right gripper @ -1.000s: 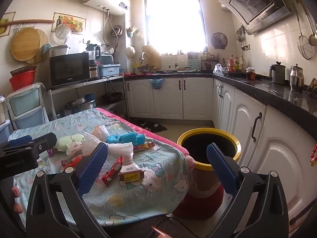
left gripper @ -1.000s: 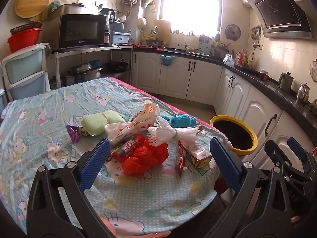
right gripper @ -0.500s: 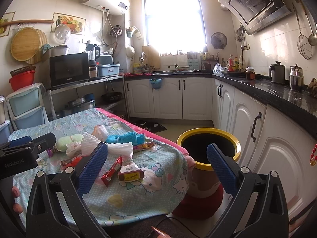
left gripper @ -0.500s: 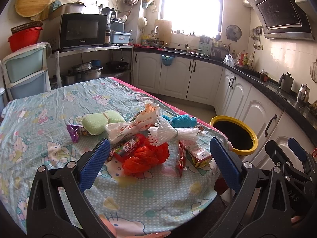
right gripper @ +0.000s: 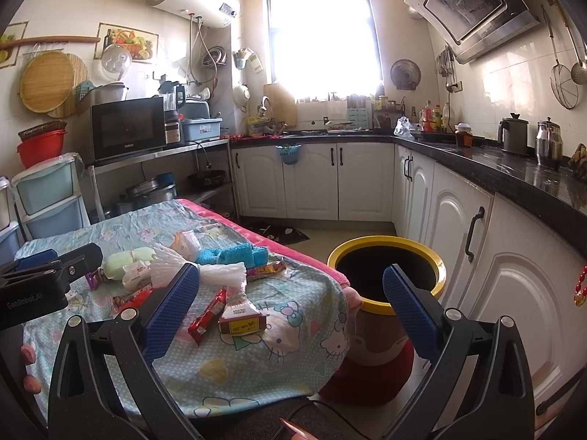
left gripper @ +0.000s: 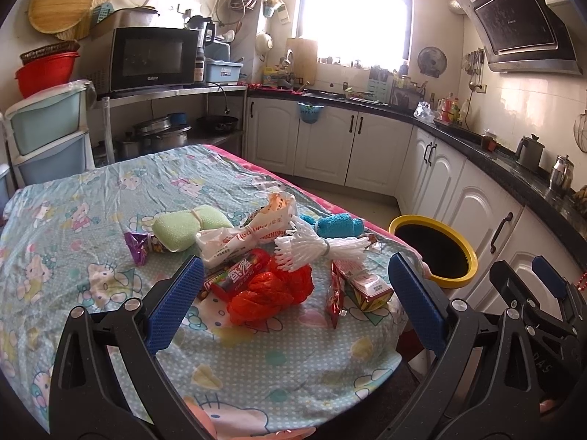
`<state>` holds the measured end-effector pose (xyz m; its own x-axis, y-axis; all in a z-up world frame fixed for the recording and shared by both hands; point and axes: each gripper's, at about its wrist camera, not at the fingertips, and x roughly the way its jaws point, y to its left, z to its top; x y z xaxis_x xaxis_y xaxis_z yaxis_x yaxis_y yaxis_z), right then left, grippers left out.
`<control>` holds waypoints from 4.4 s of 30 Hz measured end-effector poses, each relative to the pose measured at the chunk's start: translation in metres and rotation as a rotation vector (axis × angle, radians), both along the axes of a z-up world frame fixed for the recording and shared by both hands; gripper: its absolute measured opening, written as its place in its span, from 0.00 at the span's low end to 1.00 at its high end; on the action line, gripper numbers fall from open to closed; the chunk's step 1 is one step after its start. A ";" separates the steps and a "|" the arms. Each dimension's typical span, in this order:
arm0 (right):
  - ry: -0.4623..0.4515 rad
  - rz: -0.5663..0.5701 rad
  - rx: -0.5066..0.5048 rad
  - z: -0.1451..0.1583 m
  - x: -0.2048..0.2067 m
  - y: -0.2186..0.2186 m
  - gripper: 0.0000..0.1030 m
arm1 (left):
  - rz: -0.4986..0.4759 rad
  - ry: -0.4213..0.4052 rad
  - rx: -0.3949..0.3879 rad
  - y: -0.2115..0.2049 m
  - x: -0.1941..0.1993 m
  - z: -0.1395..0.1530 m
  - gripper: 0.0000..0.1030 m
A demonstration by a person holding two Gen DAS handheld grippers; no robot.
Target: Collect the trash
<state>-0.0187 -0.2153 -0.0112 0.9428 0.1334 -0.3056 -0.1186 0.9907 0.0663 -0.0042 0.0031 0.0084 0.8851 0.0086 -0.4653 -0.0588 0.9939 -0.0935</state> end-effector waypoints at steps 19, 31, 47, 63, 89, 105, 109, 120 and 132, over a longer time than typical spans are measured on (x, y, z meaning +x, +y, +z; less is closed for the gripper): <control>0.025 0.063 -0.031 -0.001 0.011 0.007 0.94 | 0.026 -0.003 -0.060 0.024 0.001 0.004 0.90; 0.008 0.281 -0.155 0.013 0.025 0.052 0.94 | 0.193 -0.013 -0.083 0.091 -0.003 0.014 0.90; -0.005 0.529 -0.351 0.010 0.083 0.110 0.94 | 0.188 0.077 -0.204 0.151 0.042 0.002 0.90; 0.205 0.755 -0.387 -0.034 0.160 0.140 0.94 | 0.216 0.272 -0.270 0.247 0.117 -0.073 0.90; 0.129 0.858 -0.327 -0.003 0.164 0.140 0.09 | 0.053 0.299 -0.320 0.250 0.129 -0.109 0.10; 0.109 0.838 -0.232 0.020 0.149 0.123 0.08 | 0.086 0.207 -0.152 0.214 0.075 -0.044 0.08; 0.099 0.814 -0.185 0.033 0.148 0.106 0.08 | 0.038 0.185 -0.115 0.180 0.079 -0.022 0.08; 0.042 0.692 -0.087 0.067 0.162 0.045 0.08 | -0.153 0.111 -0.072 0.081 0.111 0.029 0.08; -0.024 0.491 0.025 0.092 0.194 -0.034 0.09 | -0.292 0.097 -0.021 -0.015 0.158 0.051 0.08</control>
<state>0.1751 -0.2490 0.0806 0.7733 0.5709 -0.2759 -0.5732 0.8154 0.0808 0.1541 -0.0122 0.0594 0.8003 -0.2502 -0.5449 0.2193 0.9679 -0.1225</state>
